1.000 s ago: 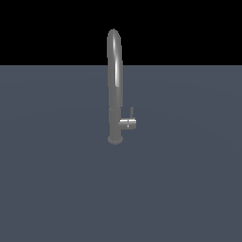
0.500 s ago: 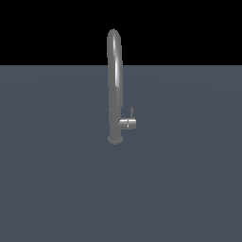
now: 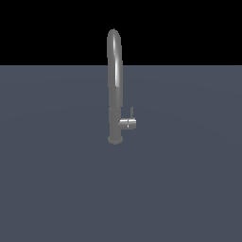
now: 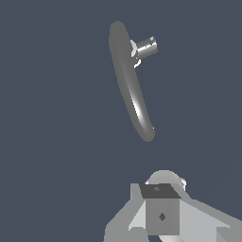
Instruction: Turn on the faucet by rotating a designated handle.
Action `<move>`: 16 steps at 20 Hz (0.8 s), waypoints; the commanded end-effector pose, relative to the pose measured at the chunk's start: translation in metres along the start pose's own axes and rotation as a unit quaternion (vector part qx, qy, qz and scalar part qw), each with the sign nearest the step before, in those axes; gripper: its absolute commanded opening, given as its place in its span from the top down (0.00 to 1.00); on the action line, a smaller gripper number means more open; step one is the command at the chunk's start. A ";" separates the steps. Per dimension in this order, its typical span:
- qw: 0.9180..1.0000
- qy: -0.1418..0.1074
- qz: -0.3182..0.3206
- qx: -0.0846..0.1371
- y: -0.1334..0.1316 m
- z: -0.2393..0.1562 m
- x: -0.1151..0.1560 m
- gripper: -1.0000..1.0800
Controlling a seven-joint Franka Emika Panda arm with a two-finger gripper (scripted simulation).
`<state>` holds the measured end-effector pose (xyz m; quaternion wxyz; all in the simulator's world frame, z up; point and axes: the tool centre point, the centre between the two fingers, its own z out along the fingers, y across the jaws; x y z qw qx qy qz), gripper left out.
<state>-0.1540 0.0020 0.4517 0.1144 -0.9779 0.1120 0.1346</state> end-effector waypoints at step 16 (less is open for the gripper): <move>0.975 -0.132 0.124 0.127 0.005 0.029 0.107 1.00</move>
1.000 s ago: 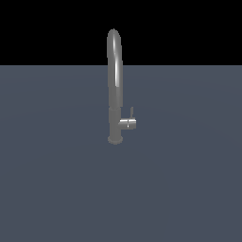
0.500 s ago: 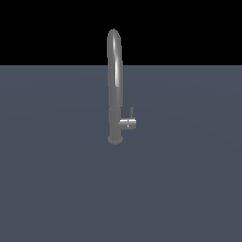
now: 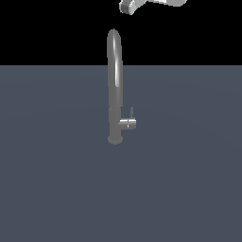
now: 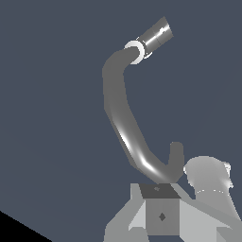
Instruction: Turn on the faucet by rotating a designated handle.
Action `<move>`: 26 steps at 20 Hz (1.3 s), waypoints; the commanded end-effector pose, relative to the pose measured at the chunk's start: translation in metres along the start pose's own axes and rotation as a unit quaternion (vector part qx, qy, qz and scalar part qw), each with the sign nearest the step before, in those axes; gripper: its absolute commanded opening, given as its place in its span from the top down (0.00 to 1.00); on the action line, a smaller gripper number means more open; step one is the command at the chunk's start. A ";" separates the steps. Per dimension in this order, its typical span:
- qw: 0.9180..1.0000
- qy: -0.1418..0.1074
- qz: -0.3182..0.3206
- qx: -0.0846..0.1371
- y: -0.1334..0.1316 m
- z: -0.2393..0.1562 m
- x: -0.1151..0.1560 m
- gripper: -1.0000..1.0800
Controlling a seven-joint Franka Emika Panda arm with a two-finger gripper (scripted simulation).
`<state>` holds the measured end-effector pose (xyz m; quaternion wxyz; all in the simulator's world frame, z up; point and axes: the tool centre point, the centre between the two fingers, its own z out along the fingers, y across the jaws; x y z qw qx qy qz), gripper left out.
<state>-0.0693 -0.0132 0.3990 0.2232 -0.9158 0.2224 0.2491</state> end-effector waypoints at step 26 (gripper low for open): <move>0.908 -0.250 0.232 0.242 0.021 0.080 0.190 1.00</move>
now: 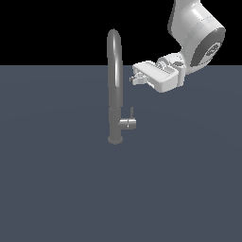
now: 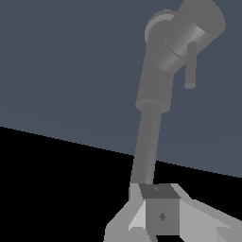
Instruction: Turn on the faucet by rotating a designated handle.
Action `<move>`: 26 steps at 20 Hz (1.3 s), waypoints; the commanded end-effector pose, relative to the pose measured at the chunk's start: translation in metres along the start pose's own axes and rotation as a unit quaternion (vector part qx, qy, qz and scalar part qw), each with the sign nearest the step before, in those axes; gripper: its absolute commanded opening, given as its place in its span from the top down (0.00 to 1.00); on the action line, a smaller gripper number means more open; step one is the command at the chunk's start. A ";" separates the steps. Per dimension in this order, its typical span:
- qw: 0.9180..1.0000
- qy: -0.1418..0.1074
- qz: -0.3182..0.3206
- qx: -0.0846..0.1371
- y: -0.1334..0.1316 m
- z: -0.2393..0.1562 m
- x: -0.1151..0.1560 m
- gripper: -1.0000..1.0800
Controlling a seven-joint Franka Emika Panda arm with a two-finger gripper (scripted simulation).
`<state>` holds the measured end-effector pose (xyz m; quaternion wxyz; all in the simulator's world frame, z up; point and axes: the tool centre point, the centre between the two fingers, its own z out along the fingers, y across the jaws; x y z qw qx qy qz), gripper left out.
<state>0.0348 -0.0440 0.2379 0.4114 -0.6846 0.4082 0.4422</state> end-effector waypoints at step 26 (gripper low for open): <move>0.978 -0.123 0.117 0.120 0.009 0.030 0.093 1.00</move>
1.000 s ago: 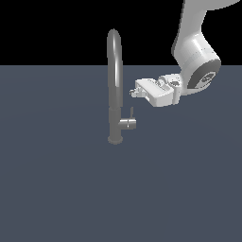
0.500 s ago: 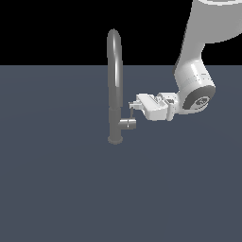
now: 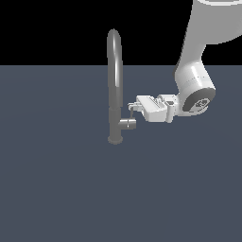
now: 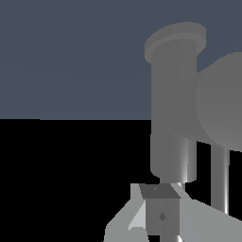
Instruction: Turn on the faucet by rotating a designated handle.
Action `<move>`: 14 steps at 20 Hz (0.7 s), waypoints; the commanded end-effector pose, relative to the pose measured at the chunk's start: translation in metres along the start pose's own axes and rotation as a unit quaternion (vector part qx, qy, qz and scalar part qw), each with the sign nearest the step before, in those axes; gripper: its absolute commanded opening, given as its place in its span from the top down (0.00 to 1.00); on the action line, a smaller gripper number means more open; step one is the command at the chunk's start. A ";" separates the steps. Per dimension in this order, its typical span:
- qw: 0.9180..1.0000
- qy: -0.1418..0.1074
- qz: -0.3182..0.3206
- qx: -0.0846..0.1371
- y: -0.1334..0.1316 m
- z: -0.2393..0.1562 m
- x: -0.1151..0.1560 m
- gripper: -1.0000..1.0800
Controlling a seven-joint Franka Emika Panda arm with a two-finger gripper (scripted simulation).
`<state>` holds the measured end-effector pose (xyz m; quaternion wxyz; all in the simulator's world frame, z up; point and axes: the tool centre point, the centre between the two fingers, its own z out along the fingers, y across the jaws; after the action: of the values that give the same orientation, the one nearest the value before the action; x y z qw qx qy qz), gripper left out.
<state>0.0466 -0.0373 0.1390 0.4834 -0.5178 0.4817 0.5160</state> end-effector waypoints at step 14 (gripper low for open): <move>1.000 0.001 0.000 0.001 0.031 0.000 -0.007 1.00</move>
<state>0.0220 -0.0391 0.1464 0.4852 -0.5186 0.4830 0.5122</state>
